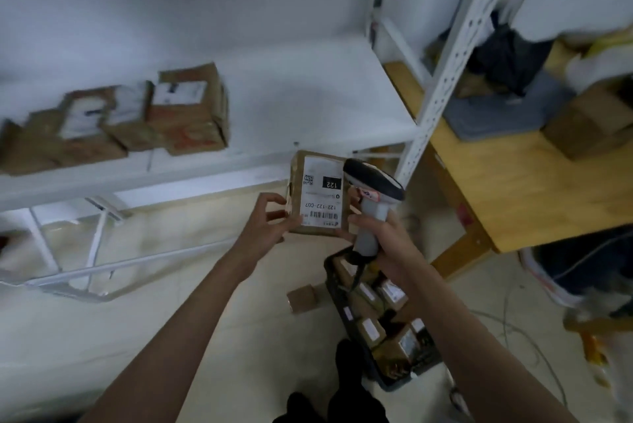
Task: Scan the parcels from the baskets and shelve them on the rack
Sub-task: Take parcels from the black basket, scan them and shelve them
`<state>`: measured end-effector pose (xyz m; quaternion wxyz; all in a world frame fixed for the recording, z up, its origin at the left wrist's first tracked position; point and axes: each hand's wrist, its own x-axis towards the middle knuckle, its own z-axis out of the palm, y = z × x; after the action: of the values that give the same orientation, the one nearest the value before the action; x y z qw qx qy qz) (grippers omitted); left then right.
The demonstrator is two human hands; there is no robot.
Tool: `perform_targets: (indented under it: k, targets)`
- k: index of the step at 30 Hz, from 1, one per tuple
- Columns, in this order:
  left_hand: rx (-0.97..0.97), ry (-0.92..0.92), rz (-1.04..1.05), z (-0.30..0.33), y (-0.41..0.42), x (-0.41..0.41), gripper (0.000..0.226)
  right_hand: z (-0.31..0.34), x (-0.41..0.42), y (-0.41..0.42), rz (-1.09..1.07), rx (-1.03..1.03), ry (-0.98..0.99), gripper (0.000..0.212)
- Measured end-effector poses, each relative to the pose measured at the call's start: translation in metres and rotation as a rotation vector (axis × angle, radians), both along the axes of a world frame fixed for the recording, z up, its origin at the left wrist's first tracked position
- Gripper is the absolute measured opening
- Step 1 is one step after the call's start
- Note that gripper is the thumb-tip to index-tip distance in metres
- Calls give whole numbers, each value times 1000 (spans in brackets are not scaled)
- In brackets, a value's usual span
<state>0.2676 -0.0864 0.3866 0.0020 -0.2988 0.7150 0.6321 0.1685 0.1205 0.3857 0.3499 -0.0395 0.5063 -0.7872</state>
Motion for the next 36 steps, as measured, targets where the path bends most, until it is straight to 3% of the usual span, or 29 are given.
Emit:
perform_targets:
  k: [9,13,17,21,36]
  targets:
    - [-55,195,266,87,-80,58,50,106,25,-79,196,152,343,37]
    - [-135,294,367,111,-102,67,70,125,35,-101,244,215,476,33]
    - [-232,384,472,124,-116,68,60,131,46,-110,304,292,603,27]
    - [-323,455,503,133,-125,69,66,134,56,-113,328,385,725,25]
    - [-411,481,500,123,-143,55,73,138,54,-122,317,453,764,25]
